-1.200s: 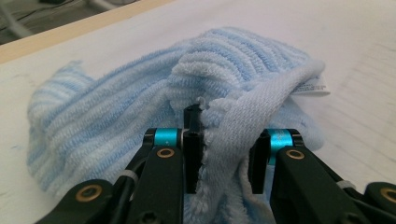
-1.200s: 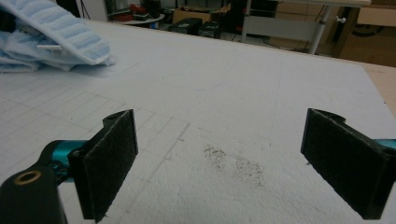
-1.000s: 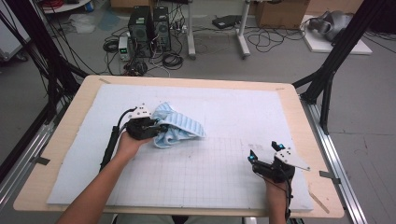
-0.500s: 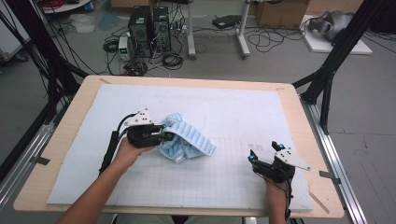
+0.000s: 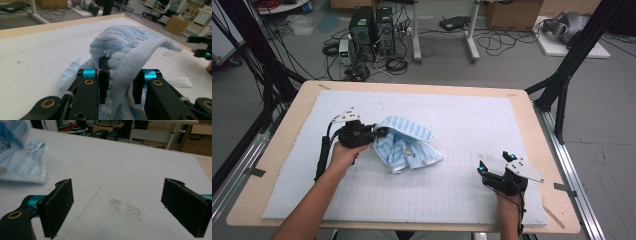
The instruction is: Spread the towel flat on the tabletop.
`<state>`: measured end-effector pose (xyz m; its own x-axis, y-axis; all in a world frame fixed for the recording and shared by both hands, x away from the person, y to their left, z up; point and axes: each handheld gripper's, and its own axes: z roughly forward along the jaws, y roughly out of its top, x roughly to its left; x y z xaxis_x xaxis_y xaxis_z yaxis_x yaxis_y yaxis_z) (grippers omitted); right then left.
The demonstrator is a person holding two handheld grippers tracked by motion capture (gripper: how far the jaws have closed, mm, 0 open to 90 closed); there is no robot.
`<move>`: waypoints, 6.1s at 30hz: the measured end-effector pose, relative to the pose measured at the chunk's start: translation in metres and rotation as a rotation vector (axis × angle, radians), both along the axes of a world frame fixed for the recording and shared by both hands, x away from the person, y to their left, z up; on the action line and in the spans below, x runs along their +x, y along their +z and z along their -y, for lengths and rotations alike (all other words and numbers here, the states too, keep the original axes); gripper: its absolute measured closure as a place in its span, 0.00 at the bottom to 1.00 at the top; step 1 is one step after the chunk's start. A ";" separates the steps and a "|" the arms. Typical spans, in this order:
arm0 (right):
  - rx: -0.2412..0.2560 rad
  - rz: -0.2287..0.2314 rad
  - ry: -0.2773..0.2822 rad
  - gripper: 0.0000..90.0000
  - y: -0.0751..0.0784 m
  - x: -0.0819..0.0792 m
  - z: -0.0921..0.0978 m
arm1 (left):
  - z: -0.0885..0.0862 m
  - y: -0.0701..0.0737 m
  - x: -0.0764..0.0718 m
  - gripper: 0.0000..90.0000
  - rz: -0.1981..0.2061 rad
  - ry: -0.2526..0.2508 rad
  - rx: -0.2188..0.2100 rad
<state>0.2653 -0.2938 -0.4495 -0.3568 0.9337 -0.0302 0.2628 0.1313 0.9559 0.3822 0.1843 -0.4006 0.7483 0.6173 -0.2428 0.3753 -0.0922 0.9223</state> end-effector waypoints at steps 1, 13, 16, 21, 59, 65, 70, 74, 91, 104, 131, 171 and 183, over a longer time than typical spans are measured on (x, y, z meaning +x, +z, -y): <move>0.001 -0.006 0.000 0.11 0.000 0.000 0.000 | -0.003 -0.001 0.002 0.83 -0.007 0.016 -0.009; 0.010 -0.049 0.137 0.11 0.012 0.015 -0.040 | -0.019 -0.014 0.012 0.36 -0.010 0.209 0.099; -0.002 -0.052 0.210 0.11 0.019 0.024 -0.062 | -0.022 -0.019 0.008 0.35 0.008 0.200 0.118; -0.033 -0.119 0.310 0.20 0.022 0.046 -0.102 | -0.030 -0.024 0.001 0.34 0.013 0.205 0.118; -0.166 -0.279 0.592 0.81 0.008 -0.018 -0.109 | -0.040 -0.033 -0.018 0.34 0.003 0.181 0.111; -0.070 -0.193 0.527 0.48 0.030 -0.006 -0.107 | -0.033 -0.033 -0.021 0.34 0.020 0.155 0.102; -0.104 -0.137 0.512 0.53 0.044 0.014 -0.119 | -0.032 -0.032 -0.022 0.34 0.026 0.142 0.096; -0.143 -0.160 0.509 0.63 0.043 0.037 -0.134 | -0.034 -0.033 -0.021 0.34 0.018 0.142 0.108; -0.314 -0.282 0.454 0.96 0.045 0.114 -0.170 | -0.035 -0.048 -0.024 0.37 -0.013 0.146 0.101; -0.285 -0.252 0.204 0.97 0.059 0.181 -0.144 | -0.029 -0.048 -0.028 0.37 -0.009 0.131 0.126; -0.212 -0.202 0.086 0.63 0.056 0.165 -0.116 | 0.014 -0.049 -0.034 0.38 -0.079 0.031 0.237; -0.247 -0.401 0.443 0.96 0.006 0.039 -0.133 | -0.011 -0.041 -0.040 0.98 -0.089 0.116 0.241; -0.228 -0.408 0.384 0.96 0.006 -0.015 -0.081 | -0.008 -0.042 -0.040 0.98 -0.091 0.110 0.237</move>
<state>0.2507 -0.2131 -0.4439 -0.6921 0.7218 -0.0045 0.4951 0.4793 0.7247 0.3424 0.1921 -0.4430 0.6552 0.7413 -0.1455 0.4756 -0.2551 0.8419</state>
